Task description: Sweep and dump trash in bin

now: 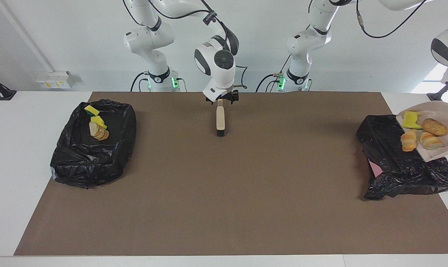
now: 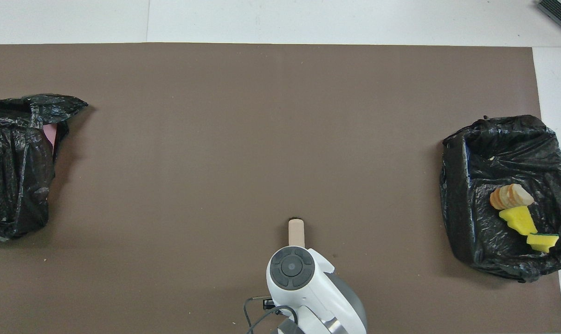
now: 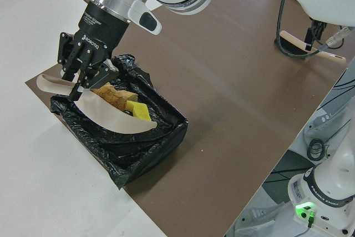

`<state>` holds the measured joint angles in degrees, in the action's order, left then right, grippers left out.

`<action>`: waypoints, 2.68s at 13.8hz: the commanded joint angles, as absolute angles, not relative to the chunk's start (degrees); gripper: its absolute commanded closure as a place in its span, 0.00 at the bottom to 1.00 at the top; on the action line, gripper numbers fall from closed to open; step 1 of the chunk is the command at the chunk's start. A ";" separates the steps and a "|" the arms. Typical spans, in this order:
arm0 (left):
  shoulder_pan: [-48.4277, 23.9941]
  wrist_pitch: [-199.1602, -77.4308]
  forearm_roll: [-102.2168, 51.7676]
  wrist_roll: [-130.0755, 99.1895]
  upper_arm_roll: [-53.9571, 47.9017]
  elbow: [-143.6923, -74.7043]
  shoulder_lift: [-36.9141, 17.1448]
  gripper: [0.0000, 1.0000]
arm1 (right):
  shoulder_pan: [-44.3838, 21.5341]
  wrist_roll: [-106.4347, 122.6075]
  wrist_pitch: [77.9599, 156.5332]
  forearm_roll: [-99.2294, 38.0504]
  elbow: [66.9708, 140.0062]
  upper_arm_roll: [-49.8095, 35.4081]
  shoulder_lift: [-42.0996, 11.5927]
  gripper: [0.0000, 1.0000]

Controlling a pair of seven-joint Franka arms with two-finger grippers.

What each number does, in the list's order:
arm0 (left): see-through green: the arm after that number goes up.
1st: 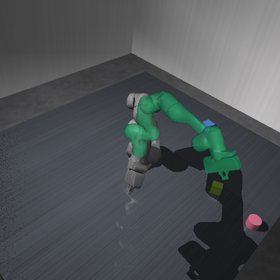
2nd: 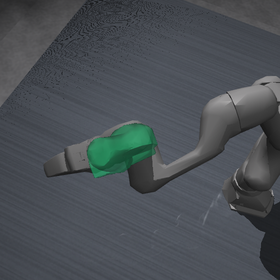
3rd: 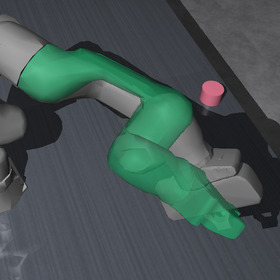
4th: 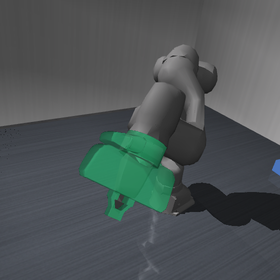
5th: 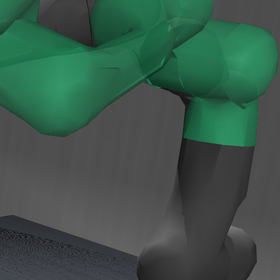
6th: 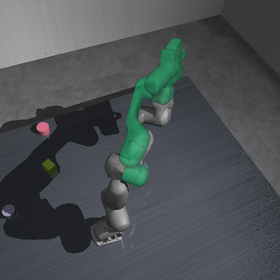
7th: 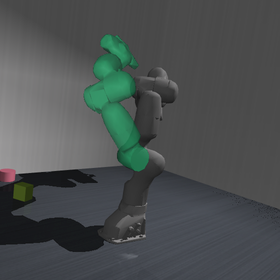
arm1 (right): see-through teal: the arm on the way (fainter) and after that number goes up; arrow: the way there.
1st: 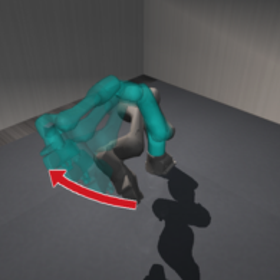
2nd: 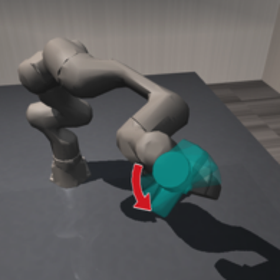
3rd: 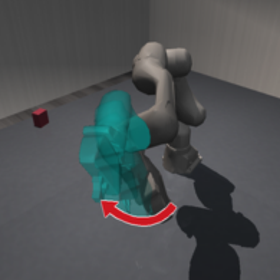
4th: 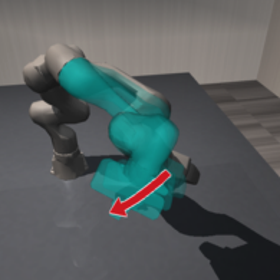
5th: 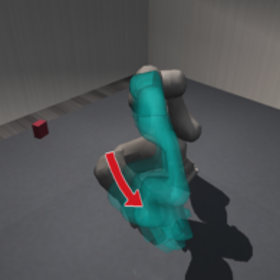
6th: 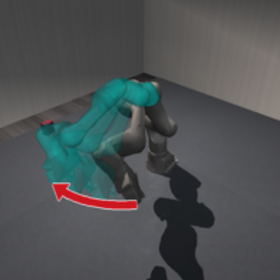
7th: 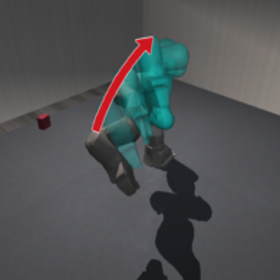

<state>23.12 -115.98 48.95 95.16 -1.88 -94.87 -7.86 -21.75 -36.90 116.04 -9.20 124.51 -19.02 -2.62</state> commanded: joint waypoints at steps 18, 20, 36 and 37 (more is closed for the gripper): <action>3.45 -93.18 49.50 84.29 -2.37 -96.15 -2.46 1.00 | -2.37 -18.21 113.91 3.96 105.73 -4.32 1.57 0.00; 0.45 -90.54 45.55 81.93 -2.37 -96.42 -2.11 1.00 | -2.37 -12.51 110.50 3.17 103.90 -0.37 3.07 0.00; -24.67 -92.53 4.59 10.25 -2.64 -104.24 -0.69 1.00 | -2.72 -3.52 86.92 1.14 93.16 4.22 9.32 0.00; -27.22 -94.03 3.27 3.58 -2.64 -104.06 -1.66 1.00 | -3.16 -3.17 87.79 2.01 92.90 4.22 8.97 0.00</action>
<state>-23.38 -90.77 5.90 12.66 -3.83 -103.13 -0.81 -2.93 -4.71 86.52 2.36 92.51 4.31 9.08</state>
